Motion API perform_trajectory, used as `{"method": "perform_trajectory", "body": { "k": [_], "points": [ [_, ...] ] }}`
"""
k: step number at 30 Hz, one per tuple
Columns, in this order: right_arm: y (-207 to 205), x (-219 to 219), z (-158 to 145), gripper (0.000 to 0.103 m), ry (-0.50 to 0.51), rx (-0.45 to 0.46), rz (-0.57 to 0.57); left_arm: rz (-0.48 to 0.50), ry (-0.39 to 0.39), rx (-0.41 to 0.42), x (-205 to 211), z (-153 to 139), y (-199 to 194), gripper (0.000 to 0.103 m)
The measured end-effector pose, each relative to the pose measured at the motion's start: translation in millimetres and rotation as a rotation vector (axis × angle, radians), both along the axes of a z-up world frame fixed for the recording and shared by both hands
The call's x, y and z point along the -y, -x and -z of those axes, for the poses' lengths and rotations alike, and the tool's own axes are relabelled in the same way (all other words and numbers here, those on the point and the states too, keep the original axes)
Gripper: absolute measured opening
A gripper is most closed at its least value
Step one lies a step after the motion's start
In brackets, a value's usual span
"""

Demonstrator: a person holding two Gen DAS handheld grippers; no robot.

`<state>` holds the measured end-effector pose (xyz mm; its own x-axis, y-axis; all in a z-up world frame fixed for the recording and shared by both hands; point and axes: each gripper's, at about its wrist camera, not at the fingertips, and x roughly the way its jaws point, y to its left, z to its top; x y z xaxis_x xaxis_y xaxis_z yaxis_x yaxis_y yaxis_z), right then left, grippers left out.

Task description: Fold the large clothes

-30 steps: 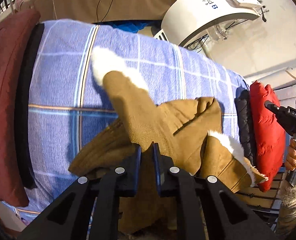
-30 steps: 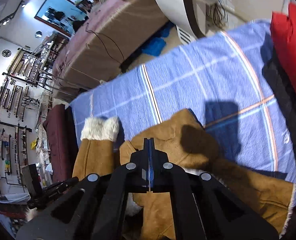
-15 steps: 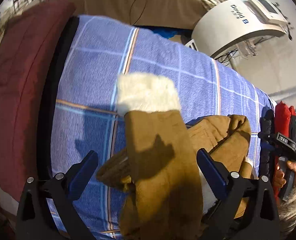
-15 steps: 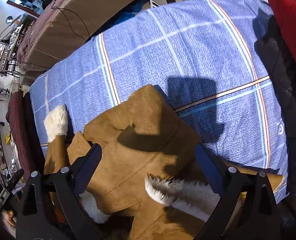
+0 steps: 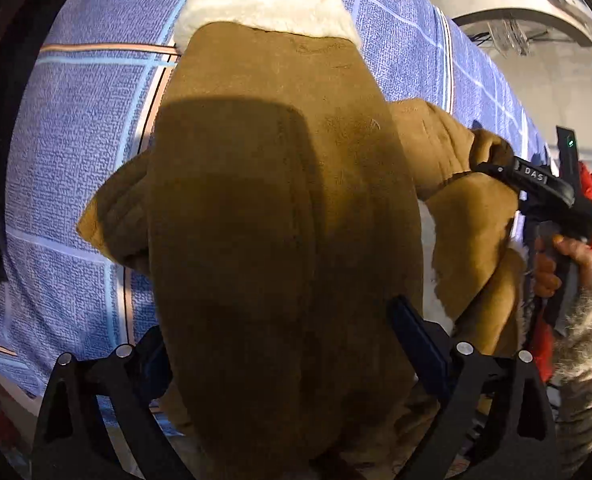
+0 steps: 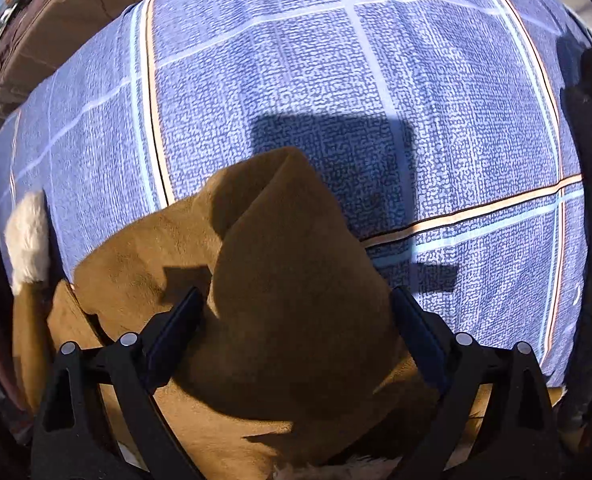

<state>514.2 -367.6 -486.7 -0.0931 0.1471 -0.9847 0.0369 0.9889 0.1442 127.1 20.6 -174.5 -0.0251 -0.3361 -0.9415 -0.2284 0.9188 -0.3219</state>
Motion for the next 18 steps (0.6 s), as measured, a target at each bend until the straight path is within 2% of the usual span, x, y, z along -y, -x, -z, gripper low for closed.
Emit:
{"method": "perform_trajectory", "body": {
  "k": [1, 2, 3, 4, 5, 7, 10, 12, 16, 18],
  "points": [
    [3.7, -2.2, -3.2, 0.070, 0.016, 0.009, -0.027, 0.012, -0.013, 0.005, 2.9, -0.4, -2.1, 0.085],
    [7.2, -1.3, -8.1, 0.062, 0.020, 0.017, -0.035, 0.012, -0.017, 0.014, 2.7, -4.0, -4.7, 0.068],
    [10.6, 2.5, -14.7, 0.050, 0.011, 0.020, -0.036, 0.005, 0.021, 0.037, 0.9, -12.1, -8.6, 0.042],
    [13.5, 8.3, -22.0, 0.040, -0.010, 0.020, -0.026, -0.003, 0.060, 0.049, -2.1, -21.4, -14.8, 0.035],
    [16.4, 17.3, -30.5, 0.037, -0.041, 0.019, -0.005, -0.009, 0.089, 0.059, -4.4, -29.0, -19.9, 0.028],
    [21.4, 37.9, -48.4, 0.031, -0.125, 0.023, 0.051, 0.009, 0.117, 0.086, -2.5, -47.4, -31.6, 0.024],
    [29.3, 66.6, -77.1, 0.029, -0.246, 0.021, 0.144, 0.088, 0.094, 0.145, 12.3, -79.1, -46.8, 0.021],
    [35.7, 77.0, -100.7, 0.028, -0.303, 0.029, 0.177, 0.102, 0.132, 0.191, 15.5, -105.4, -55.6, 0.019],
    [42.3, 79.4, -151.5, 0.027, -0.403, 0.070, 0.220, 0.120, 0.150, 0.334, 4.9, -166.6, -74.4, 0.019],
    [47.3, 90.9, -178.3, 0.027, -0.460, 0.116, 0.251, 0.117, 0.125, 0.394, -4.6, -192.0, -84.3, 0.019]
  ]
}}
